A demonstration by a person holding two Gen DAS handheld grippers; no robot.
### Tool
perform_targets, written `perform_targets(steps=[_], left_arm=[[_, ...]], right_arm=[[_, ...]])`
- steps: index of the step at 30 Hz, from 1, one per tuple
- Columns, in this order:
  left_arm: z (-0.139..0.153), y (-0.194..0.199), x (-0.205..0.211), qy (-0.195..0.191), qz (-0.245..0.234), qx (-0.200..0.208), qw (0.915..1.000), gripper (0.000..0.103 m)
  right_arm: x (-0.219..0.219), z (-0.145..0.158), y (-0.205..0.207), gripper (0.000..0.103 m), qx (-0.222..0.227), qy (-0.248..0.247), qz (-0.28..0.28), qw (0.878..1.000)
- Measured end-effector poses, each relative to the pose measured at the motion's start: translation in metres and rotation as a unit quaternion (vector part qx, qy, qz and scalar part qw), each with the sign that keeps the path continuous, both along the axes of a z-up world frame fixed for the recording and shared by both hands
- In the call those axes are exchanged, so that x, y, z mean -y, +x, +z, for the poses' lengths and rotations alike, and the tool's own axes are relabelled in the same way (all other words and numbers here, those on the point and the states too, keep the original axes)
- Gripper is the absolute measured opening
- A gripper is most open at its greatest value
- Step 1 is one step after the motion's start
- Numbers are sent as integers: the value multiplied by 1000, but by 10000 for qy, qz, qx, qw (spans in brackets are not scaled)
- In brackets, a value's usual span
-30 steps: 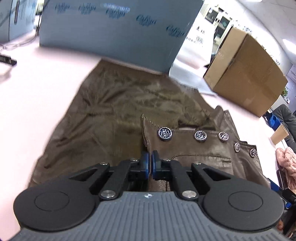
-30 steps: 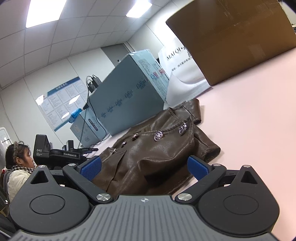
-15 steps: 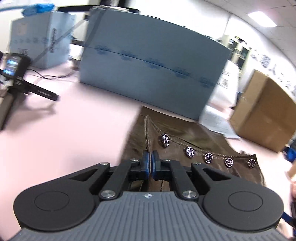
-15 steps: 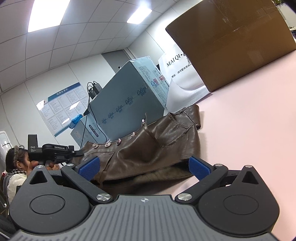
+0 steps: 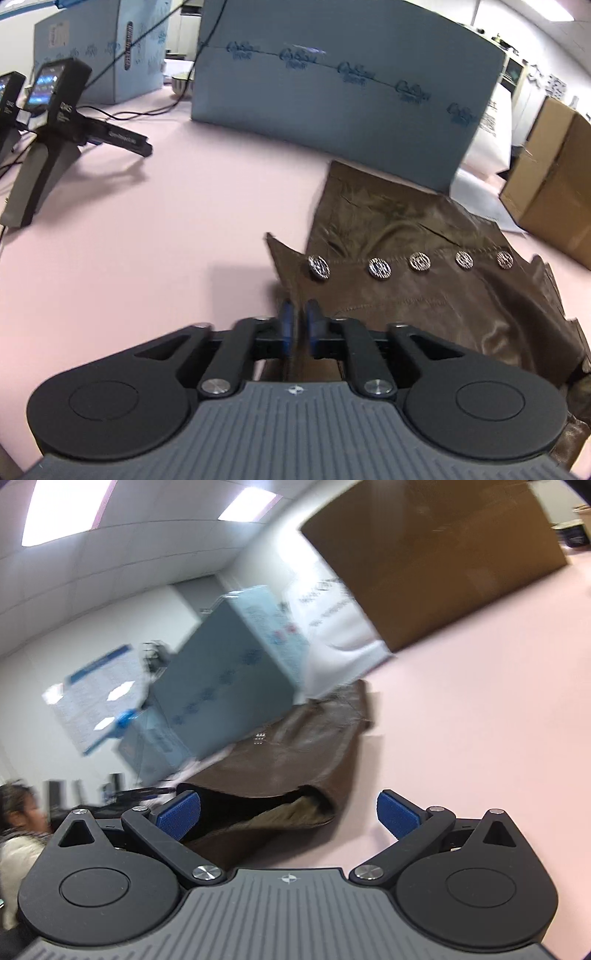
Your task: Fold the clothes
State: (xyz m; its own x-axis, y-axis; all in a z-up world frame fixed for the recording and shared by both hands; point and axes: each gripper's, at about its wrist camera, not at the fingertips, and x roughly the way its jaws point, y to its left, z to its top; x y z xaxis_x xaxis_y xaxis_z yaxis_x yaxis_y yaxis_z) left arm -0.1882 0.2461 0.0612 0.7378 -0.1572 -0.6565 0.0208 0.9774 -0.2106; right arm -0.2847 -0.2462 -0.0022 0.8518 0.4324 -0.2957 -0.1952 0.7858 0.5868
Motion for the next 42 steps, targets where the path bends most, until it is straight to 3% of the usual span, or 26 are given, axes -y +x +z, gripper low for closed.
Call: perform_targets(steps=[1, 2, 5, 6, 8, 9, 10, 13, 15, 17, 19, 22, 26, 28, 30, 32, 35, 37, 39, 42], left_arm=[[2, -7, 1, -15, -107, 93, 9999, 65], [4, -13, 2, -29, -213, 187, 9996, 72], [15, -36, 16, 385, -453, 525, 9968, 76], [19, -45, 21, 550, -547, 647, 9949, 76], [25, -57, 32, 695, -830, 763, 9912, 78], [28, -65, 38, 769, -1049, 828, 9880, 79], [28, -69, 43, 784, -1167, 832, 9866, 80], [24, -83, 67, 877, -1679, 784, 9788, 80], [20, -88, 76, 897, -1882, 755, 9751, 80], [17, -91, 82, 897, -1969, 743, 9735, 80], [16, -94, 85, 891, -1996, 750, 9729, 80], [17, -96, 85, 838, -2066, 742, 9720, 80], [12, -101, 83, 808, -2040, 716, 9730, 80], [7, -102, 80, 775, -1979, 651, 9750, 80], [1, -101, 77, 748, -1916, 588, 9768, 80], [-6, -99, 72, 693, -1824, 489, 9796, 80], [-16, -89, 69, 548, -1746, 269, 9828, 80], [-21, -87, 71, 569, -1754, 235, 9826, 81], [-25, -88, 76, 706, -1757, 293, 9815, 81], [-24, -92, 76, 772, -1746, 367, 9809, 81]], right_arm=[[-3, 1, 2, 103, -71, -122, -33, 9999], [-5, 2, 3, 103, -107, -202, -26, 9997], [-24, 8, 10, 100, -290, -942, -146, 9950], [-31, 11, 13, 94, -357, -1221, -193, 9917], [-44, 13, 18, 81, -432, -1654, -225, 9850], [-50, 14, 20, 69, -437, -1860, -168, 9814], [-57, 14, 22, 49, -442, -2065, -111, 9774], [-79, 17, 27, 22, -377, -2740, -91, 9610], [-81, 19, 25, 7, -257, -2899, -218, 9565], [-76, 24, 14, 3, -23, -3025, -563, 9515], [-68, 29, 2, 3, 155, -3073, -827, 9479], [-55, 34, -14, 3, 157, -2939, -815, 9522], [-43, 21, -23, 9, -343, -3150, -789, 9452], [-39, 15, -25, 54, -525, -3217, -916, 9410], [-39, 16, -32, 66, -335, -3181, -1097, 9411], [-40, 25, -41, 66, -9, -3065, -1068, 9458], [-49, 40, -55, 67, 474, -2762, -623, 9579], [-59, 47, -57, 74, 565, -2329, 169, 9707], [-74, 45, -48, 77, 389, -1711, 1112, 9782], [-97, 35, -30, 76, 144, -1553, 1594, 9748]])
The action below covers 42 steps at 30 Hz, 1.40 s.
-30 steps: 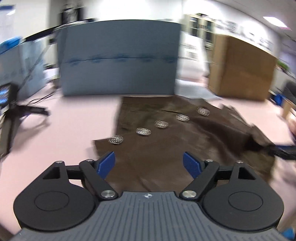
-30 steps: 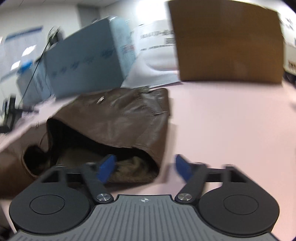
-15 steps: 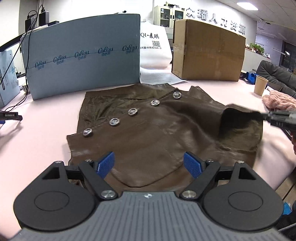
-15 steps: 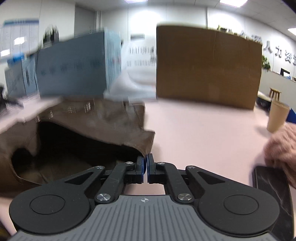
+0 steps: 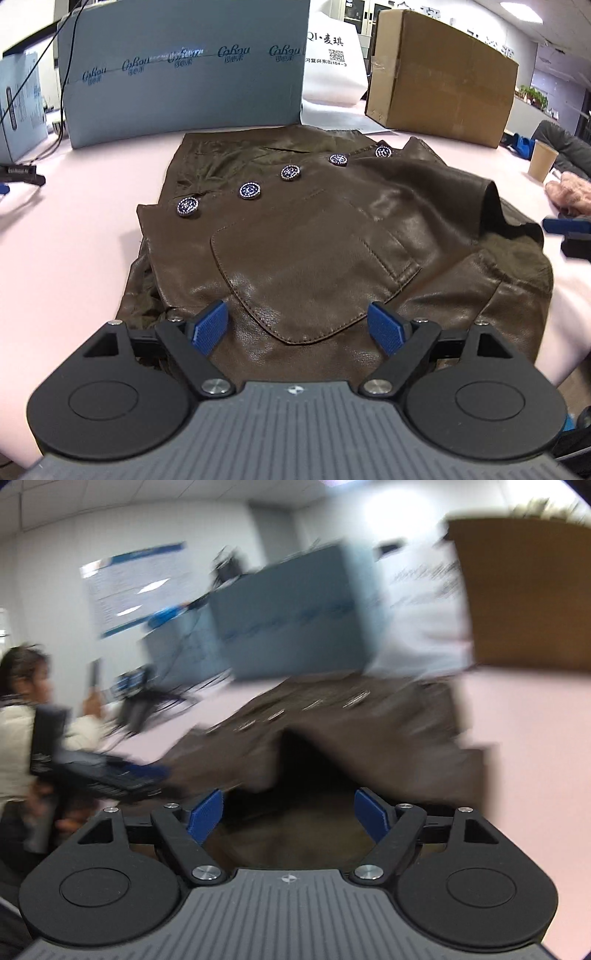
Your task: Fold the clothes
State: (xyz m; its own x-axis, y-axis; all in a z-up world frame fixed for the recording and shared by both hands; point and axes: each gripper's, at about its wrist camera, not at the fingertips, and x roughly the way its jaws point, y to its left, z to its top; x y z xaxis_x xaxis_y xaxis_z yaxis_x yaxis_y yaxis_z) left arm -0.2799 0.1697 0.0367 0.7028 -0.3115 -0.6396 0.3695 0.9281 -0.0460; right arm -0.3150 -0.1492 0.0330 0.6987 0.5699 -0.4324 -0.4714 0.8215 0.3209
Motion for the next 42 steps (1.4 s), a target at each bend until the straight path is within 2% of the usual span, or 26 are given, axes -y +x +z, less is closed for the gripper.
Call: perform_targets(steps=[4, 7, 11, 13, 15, 16, 18, 25, 31, 35, 39, 42], left_arm=[[7, -16, -8, 95, 152, 130, 9998, 81], [12, -29, -20, 225, 358, 210, 9989, 81], [16, -35, -34, 30, 610, 183, 9980, 81], [15, -36, -37, -37, 666, 155, 9977, 81], [15, -34, -36, -22, 658, 152, 9977, 81], [15, -34, -34, -7, 646, 154, 9978, 81], [17, -32, -31, -5, 610, 160, 9980, 81], [22, -28, -23, -6, 489, 260, 9985, 81], [21, -25, -14, 0, 353, 221, 9991, 81], [18, -18, -6, -11, 259, 143, 9996, 81], [19, -9, 6, -84, 119, 203, 9997, 81], [17, -2, 19, -108, -66, 312, 9994, 81]], right_arm=[[-22, -7, 15, 68, -229, 43, 381, 9990], [-27, -11, 21, 64, -395, 268, 794, 9957], [-39, -12, 23, 60, -469, 286, 1175, 9916], [-48, -13, 23, 41, -499, 211, 1199, 9913], [-52, -13, 21, 32, -544, 161, 1277, 9902], [-52, -13, 18, 22, -514, 134, 1274, 9904], [-51, -13, 13, 17, -448, 102, 1282, 9907], [-43, -13, -16, 17, -172, -53, 1456, 9892], [-28, -19, -35, 23, -426, 27, 1660, 9852], [-20, -19, -49, 29, -398, 89, 1696, 9847], [-11, -9, -61, 41, -113, 12, 1529, 9882], [5, 8, -70, 42, 300, 30, 1299, 9911]])
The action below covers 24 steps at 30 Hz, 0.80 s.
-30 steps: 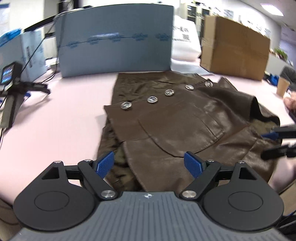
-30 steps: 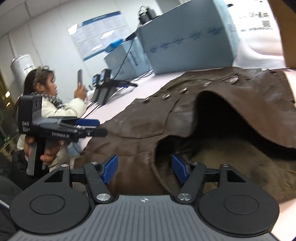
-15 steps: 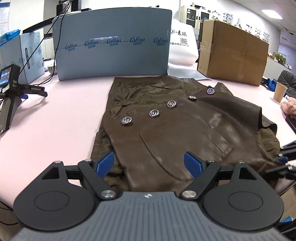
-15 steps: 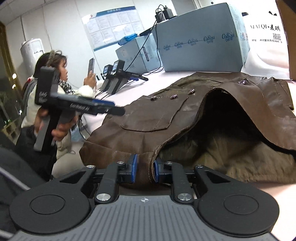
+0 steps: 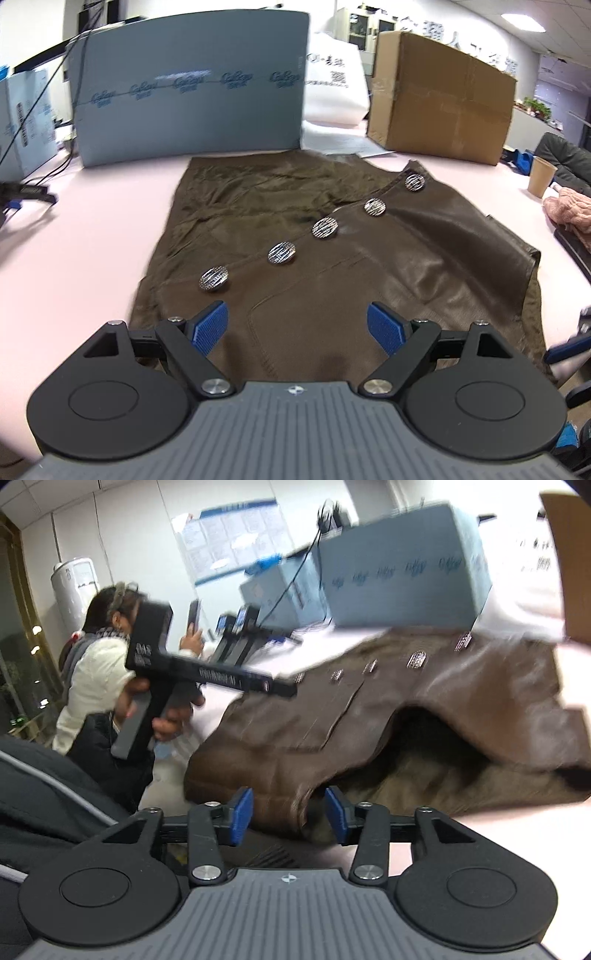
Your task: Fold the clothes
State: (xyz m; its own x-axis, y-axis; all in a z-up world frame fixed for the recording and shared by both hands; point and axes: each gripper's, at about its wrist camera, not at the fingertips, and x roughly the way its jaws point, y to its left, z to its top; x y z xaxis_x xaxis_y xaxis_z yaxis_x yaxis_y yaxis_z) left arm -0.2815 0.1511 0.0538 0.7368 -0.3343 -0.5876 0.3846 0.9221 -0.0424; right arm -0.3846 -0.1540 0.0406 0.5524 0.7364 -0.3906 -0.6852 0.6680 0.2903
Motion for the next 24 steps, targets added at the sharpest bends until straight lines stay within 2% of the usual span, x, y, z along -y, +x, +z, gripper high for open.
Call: perform_targets(steps=[3, 6, 8, 11, 13, 16, 18, 20, 21, 22, 24], left_arm=[[-8, 17, 12, -17, -124, -121, 9998, 81], [-21, 32, 20, -54, -150, -273, 9995, 81], [-27, 37, 20, -96, -132, -212, 9996, 84], [-34, 36, 20, -100, -249, 30, 9996, 89], [-37, 33, 25, 65, -292, 143, 9994, 89], [-38, 32, 30, 183, -302, 187, 9992, 90], [-39, 32, 28, 102, -291, 184, 9994, 90], [-39, 32, 25, 22, -275, 188, 9994, 90], [-39, 31, 26, 39, -262, 206, 9994, 90], [-39, 30, 28, 97, -258, 226, 9994, 90], [-39, 30, 31, 173, -253, 236, 9993, 91]], right_arm=[[18, 21, -1, 43, 535, 15, -428, 9977], [31, 34, 17, 59, 1007, -68, -1070, 9891], [37, 37, 43, 60, 1050, -143, -1562, 9820], [46, 35, 103, 60, 597, -65, -2120, 9754], [49, 29, 150, 60, 159, 1, -2428, 9699], [53, 14, 228, 60, -569, -304, -3094, 9487], [60, 2, 262, 60, -1062, -360, -3273, 9382], [69, -15, 290, 57, -1670, -248, -3116, 9351], [71, -21, 295, 52, -1743, -171, -2946, 9394], [71, -22, 296, 34, -1658, -172, -2832, 9444], [71, -23, 297, 12, -1489, -349, -2740, 9495]])
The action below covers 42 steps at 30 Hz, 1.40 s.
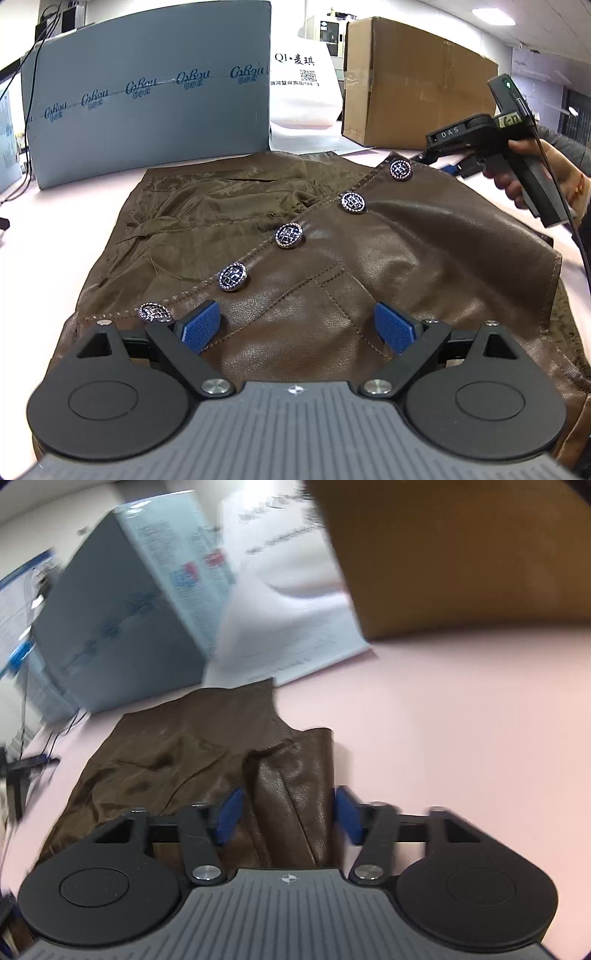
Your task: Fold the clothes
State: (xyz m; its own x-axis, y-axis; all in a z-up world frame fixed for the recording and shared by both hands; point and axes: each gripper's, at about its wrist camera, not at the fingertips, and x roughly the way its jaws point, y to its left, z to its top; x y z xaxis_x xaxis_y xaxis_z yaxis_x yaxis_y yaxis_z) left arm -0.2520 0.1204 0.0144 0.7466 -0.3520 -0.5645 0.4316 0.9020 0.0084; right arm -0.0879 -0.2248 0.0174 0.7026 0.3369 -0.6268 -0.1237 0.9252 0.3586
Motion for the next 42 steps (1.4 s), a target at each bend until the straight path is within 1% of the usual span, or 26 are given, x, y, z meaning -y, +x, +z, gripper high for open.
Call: perform_targets(steps=[1, 4, 7, 10, 12, 16, 19, 21, 23, 24, 25, 26, 27, 28, 30, 31, 32, 33, 34, 36, 37, 39, 41, 42], left_arm=[[0, 1, 1, 18, 2, -11, 10000, 92], [2, 4, 3, 65, 29, -72, 9999, 93], [7, 16, 10, 235, 85, -230, 9994, 93], [11, 34, 21, 364, 16, -392, 9986, 93], [13, 57, 36, 403, -69, -558, 9976, 93], [21, 83, 56, 491, -93, -768, 9958, 92], [35, 86, 65, 613, 33, -615, 9962, 91], [40, 80, 63, 609, 6, -534, 9967, 91], [44, 71, 57, 624, 31, -469, 9969, 91], [45, 65, 52, 647, 74, -438, 9969, 91], [45, 63, 48, 667, 117, -420, 9968, 91], [47, 56, 40, 699, 229, -384, 9966, 91], [49, 50, 30, 691, 335, -364, 9964, 91], [50, 48, 25, 672, 389, -368, 9963, 91], [52, 37, 5, 576, 513, -441, 9960, 91], [52, 35, 1, 561, 523, -456, 9960, 91], [52, 30, -5, 549, 541, -465, 9959, 91], [52, 29, -7, 561, 546, -478, 9958, 91], [51, 28, -9, 575, 542, -498, 9956, 91], [46, 24, -9, 624, 485, -634, 9949, 91], [44, 20, -8, 605, 454, -689, 9948, 91], [40, 9, -9, 547, 345, -772, 9949, 91], [37, -4, -12, 519, 245, -806, 9951, 91], [36, -11, -13, 500, 208, -831, 9951, 91]], right_arm=[[2, 0, 0, 7, 57, 7, 0, 10000], [10, 4, -4, 5, 250, 256, -119, 9993], [16, 14, -4, 5, 513, 393, -325, 9974], [24, 20, -1, 5, 822, 255, -697, 9938], [33, 22, 0, 5, 952, 167, -969, 9906], [62, 15, 5, 5, 893, 497, -1500, 9834], [78, 11, 6, 5, 881, 410, -1946, 9761], [89, 7, 8, 5, 704, 425, -2135, 9735], [96, 1, 12, 6, 415, 608, -2202, 9727], [98, -1, 13, 11, 323, 653, -2237, 9719], [99, 0, 13, 19, 274, 602, -2328, 9703], [98, 3, 11, 24, 284, 424, -2488, 9672], [96, 7, 8, 41, 344, 246, -2586, 9650], [92, 14, 4, 49, 496, 57, -2576, 9650], [78, 31, -9, 51, 960, -286, -2298, 9681], [70, 39, -15, 57, 1135, -335, -2047, 9716], [60, 47, -23, 60, 1297, -305, -1658, 9771], [51, 51, -28, 66, 1368, -221, -1318, 9815], [41, 54, -33, 69, 1391, -114, -911, 9860], [15, 57, -42, 69, 1391, 27, -65, 9903], [0, 58, -47, 69, 1363, 78, 357, 9900], [-29, 57, -53, 69, 1274, 302, 1082, 9855], [-60, 53, -60, 70, 1145, 498, 1849, 9748], [-75, 51, -64, 72, 1101, 462, 2136, 9696]])
